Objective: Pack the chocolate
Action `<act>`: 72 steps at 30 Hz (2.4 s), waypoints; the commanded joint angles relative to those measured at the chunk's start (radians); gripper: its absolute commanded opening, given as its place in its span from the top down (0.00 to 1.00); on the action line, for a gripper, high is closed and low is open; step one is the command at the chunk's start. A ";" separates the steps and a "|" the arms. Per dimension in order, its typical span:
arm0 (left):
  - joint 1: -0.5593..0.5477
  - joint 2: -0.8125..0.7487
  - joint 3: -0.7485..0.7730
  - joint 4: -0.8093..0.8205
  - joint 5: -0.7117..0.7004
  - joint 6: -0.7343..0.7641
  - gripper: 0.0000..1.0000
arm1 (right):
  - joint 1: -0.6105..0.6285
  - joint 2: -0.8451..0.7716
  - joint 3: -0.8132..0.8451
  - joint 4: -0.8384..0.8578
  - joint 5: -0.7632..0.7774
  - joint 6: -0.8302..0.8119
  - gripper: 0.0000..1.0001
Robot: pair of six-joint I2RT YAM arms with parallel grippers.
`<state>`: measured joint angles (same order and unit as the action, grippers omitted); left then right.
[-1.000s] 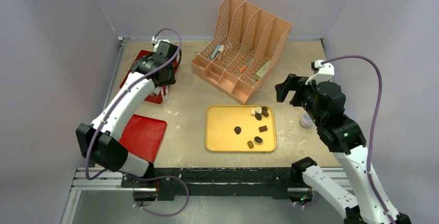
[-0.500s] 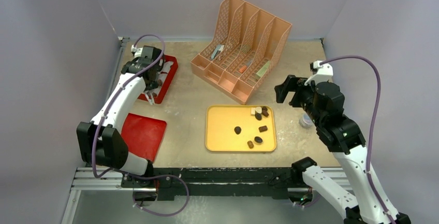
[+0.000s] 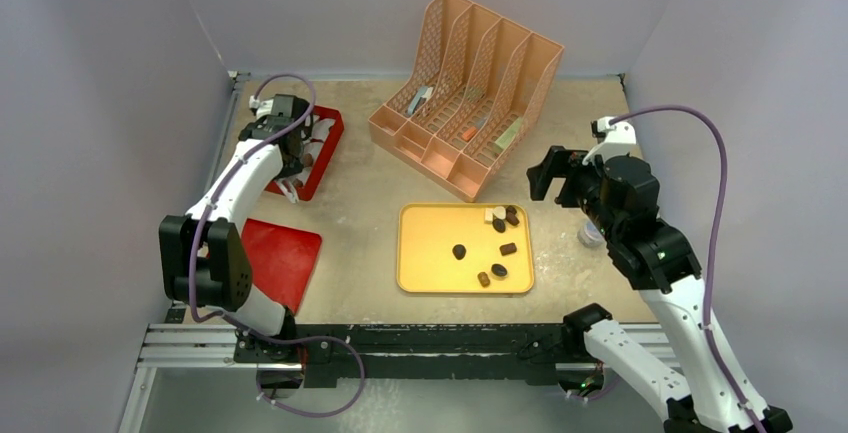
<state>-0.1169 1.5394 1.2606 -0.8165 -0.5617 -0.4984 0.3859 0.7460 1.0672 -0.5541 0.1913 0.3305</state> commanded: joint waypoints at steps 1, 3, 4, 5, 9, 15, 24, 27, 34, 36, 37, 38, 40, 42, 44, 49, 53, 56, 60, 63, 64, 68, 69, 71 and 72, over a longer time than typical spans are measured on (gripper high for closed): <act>0.013 0.003 -0.008 0.066 -0.047 -0.021 0.75 | -0.002 0.002 -0.009 0.049 0.021 -0.038 0.02; 0.015 0.006 -0.011 0.064 -0.071 -0.022 0.75 | -0.002 0.010 -0.005 0.053 0.009 -0.035 0.02; 0.020 0.008 -0.014 0.065 -0.077 -0.020 0.74 | -0.002 0.013 -0.004 0.057 0.000 -0.032 0.02; 0.024 0.008 -0.018 0.068 -0.077 -0.019 0.74 | -0.002 0.015 -0.004 0.061 -0.009 -0.030 0.02; 0.029 0.011 -0.021 0.068 -0.069 -0.015 0.72 | -0.002 0.021 -0.005 0.074 -0.024 -0.025 0.02; 0.039 0.006 -0.027 0.067 -0.080 -0.016 0.69 | -0.002 0.020 -0.001 0.070 -0.030 -0.021 0.02; 0.040 0.009 -0.032 0.070 -0.063 -0.015 0.65 | -0.002 0.007 -0.001 0.074 -0.032 -0.016 0.02; 0.040 0.001 -0.032 0.069 -0.063 -0.017 0.64 | -0.002 0.007 -0.002 0.080 -0.033 -0.011 0.02; 0.040 -0.015 -0.037 0.073 -0.028 -0.027 0.63 | -0.002 0.005 -0.008 0.080 -0.033 -0.013 0.02; 0.040 -0.028 -0.033 0.073 -0.017 -0.030 0.63 | -0.002 0.004 -0.007 0.082 -0.033 -0.012 0.02; 0.039 -0.037 -0.031 0.072 -0.009 -0.032 0.63 | -0.002 0.005 -0.007 0.084 -0.033 -0.012 0.02; 0.040 -0.046 -0.029 0.070 -0.003 -0.034 0.63 | -0.002 0.006 -0.006 0.085 -0.033 -0.011 0.02; 0.040 -0.072 -0.028 0.069 0.006 -0.035 0.63 | -0.002 0.006 -0.005 0.087 -0.032 -0.011 0.02; 0.039 -0.098 -0.032 0.070 0.013 -0.035 0.63 | -0.002 0.005 -0.002 0.087 -0.028 -0.014 0.02; 0.040 -0.122 -0.034 0.070 0.036 -0.034 0.63 | -0.002 0.001 0.000 0.082 -0.025 -0.014 0.02; 0.040 -0.173 -0.019 0.071 0.121 -0.018 0.63 | -0.002 -0.006 -0.006 0.083 -0.019 -0.008 0.02; 0.040 -0.211 -0.013 0.078 0.255 -0.007 0.63 | -0.002 -0.002 0.002 0.066 -0.009 -0.005 0.02; 0.038 -0.234 -0.004 0.081 0.349 0.001 0.63 | -0.002 -0.003 0.007 0.050 0.001 -0.004 0.02; 0.032 -0.254 0.023 0.064 0.479 -0.002 0.63 | -0.002 -0.018 -0.020 0.032 0.006 -0.003 0.02; -0.004 -0.286 0.013 0.072 0.490 -0.018 0.63 | -0.002 -0.015 -0.024 0.005 0.021 -0.016 0.03; -0.022 -0.294 0.010 0.078 0.492 -0.023 0.63 | -0.002 -0.014 -0.019 -0.002 0.024 -0.017 0.03; -0.161 -0.300 0.013 0.075 0.429 -0.060 0.63 | -0.002 -0.026 -0.021 -0.004 0.033 -0.012 0.03; -0.184 -0.301 0.009 0.075 0.426 -0.076 0.63 | -0.002 -0.029 -0.020 -0.003 0.033 -0.008 0.02; -0.223 -0.310 -0.009 0.094 0.425 -0.107 0.63 | -0.002 -0.032 -0.010 -0.005 0.035 0.000 0.03; -0.245 -0.315 -0.020 0.110 0.419 -0.119 0.63 | -0.002 -0.033 -0.006 -0.005 0.040 0.002 0.03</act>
<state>-0.2962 1.2633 1.2266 -0.7769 -0.1299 -0.5461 0.3859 0.7322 1.0424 -0.5716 0.1970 0.3214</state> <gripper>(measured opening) 0.376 0.976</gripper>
